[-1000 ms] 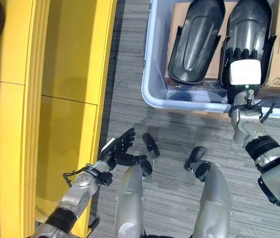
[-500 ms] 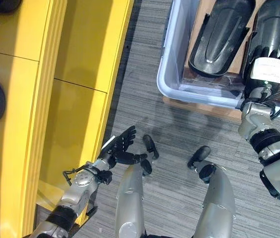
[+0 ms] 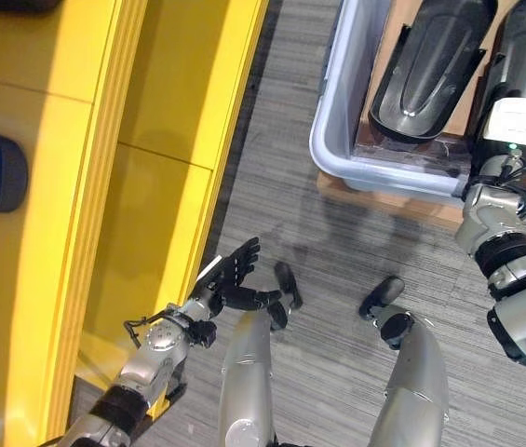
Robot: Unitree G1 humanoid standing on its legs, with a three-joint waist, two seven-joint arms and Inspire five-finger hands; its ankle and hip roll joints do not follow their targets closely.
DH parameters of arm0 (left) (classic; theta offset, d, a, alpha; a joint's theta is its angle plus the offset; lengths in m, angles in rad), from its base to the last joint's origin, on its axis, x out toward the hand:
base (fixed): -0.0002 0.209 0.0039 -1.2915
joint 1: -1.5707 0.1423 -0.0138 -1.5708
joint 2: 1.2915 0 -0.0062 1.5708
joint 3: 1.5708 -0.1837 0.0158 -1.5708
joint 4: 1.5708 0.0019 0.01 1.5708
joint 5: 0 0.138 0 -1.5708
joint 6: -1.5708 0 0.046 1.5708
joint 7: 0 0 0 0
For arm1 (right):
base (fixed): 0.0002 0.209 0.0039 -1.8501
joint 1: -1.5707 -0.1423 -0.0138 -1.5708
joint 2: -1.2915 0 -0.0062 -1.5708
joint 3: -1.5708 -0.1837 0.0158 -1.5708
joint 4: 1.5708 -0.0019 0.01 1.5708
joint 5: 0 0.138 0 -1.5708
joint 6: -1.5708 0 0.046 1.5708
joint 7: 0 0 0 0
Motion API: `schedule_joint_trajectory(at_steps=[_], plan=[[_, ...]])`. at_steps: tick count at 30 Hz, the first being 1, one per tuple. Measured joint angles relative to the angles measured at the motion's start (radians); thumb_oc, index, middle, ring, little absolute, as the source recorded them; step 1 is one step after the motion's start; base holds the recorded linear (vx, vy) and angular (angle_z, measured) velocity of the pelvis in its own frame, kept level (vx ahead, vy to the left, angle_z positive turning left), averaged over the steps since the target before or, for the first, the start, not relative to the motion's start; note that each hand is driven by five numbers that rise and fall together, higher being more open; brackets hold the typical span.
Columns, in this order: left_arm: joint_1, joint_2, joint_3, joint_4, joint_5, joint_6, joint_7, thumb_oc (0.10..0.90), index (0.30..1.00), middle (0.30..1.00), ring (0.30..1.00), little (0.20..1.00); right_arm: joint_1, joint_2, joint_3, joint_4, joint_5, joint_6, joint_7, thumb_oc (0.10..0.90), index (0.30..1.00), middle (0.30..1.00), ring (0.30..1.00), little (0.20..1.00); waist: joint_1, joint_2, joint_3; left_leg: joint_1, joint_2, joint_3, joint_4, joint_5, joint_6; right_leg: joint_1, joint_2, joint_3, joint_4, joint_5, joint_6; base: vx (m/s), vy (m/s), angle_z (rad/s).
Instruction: Move parts from the plastic box to the shelf.
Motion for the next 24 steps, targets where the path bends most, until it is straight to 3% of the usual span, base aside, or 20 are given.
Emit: schedule_joint_trajectory(at_steps=[2, 6, 9, 17, 24], plan=[[0.001, 0.000, 0.001, -0.001, 0.000, 0.000, -0.001, 0.900, 1.000, 1.000, 1.000, 1.000, 0.015, -0.005, -0.003, 0.000, -0.008, -0.006, -0.007, 0.400, 0.300, 0.300, 0.300, 0.300, 0.000, 0.000, 0.000, 0.011, 0.000, -0.001, -0.002, 0.006, 0.009, 0.014, 0.001, -0.001, -0.001, 0.021, -0.012, -0.02, 0.009, 0.13], [-0.001, 0.000, 0.001, -0.007, 0.000, -0.003, -0.001, 0.900, 1.000, 1.000, 1.000, 1.000, 0.034, -0.006, 0.004, 0.000, -0.149, -0.009, -0.010, 0.400, 0.300, 0.300, 0.300, 0.300, -0.002, 0.000, 0.000, 0.031, 0.001, 0.002, -0.016, 0.016, 0.013, 0.027, 0.006, -0.002, -0.002, 0.035, -0.021, 0.00, 0.003, 0.01], [-0.001, 0.000, 0.001, -0.009, 0.000, -0.008, -0.002, 0.900, 1.000, 1.000, 1.000, 1.000, 0.058, -0.019, 0.014, -0.005, -0.158, -0.017, -0.019, 0.400, 0.300, 0.300, 0.300, 0.300, -0.002, -0.001, 0.001, 0.057, 0.001, 0.005, -0.031, 0.022, 0.015, 0.048, 0.009, -0.003, -0.004, 0.040, -0.035, -0.01, 0.011, 0.00], [0.019, 0.000, 0.018, -0.009, -0.005, -0.012, -0.050, 0.900, 1.000, 1.000, 1.000, 1.000, 0.119, 0.001, 0.000, -0.009, 0.058, -0.142, -0.214, 0.400, 0.300, 0.300, 0.300, 0.300, 0.001, -0.001, 0.024, 0.154, 0.000, 0.013, -0.075, 0.040, 0.017, 0.137, 0.031, -0.005, -0.040, 0.045, -0.039, -0.01, 0.014, -0.01], [0.091, 0.003, 0.089, -0.081, -0.011, -0.008, -0.076, 0.900, 1.000, 1.000, 1.000, 1.000, 0.284, 0.015, -0.208, -0.210, 0.299, -0.263, -0.374, 0.400, 0.300, 0.300, 0.300, 0.300, -0.014, -0.021, 0.052, 0.277, -0.002, 0.027, -0.120, 0.045, 0.009, 0.248, 0.059, 0.001, -0.089, 0.056, -0.036, 0.00, 0.061, -0.07]])
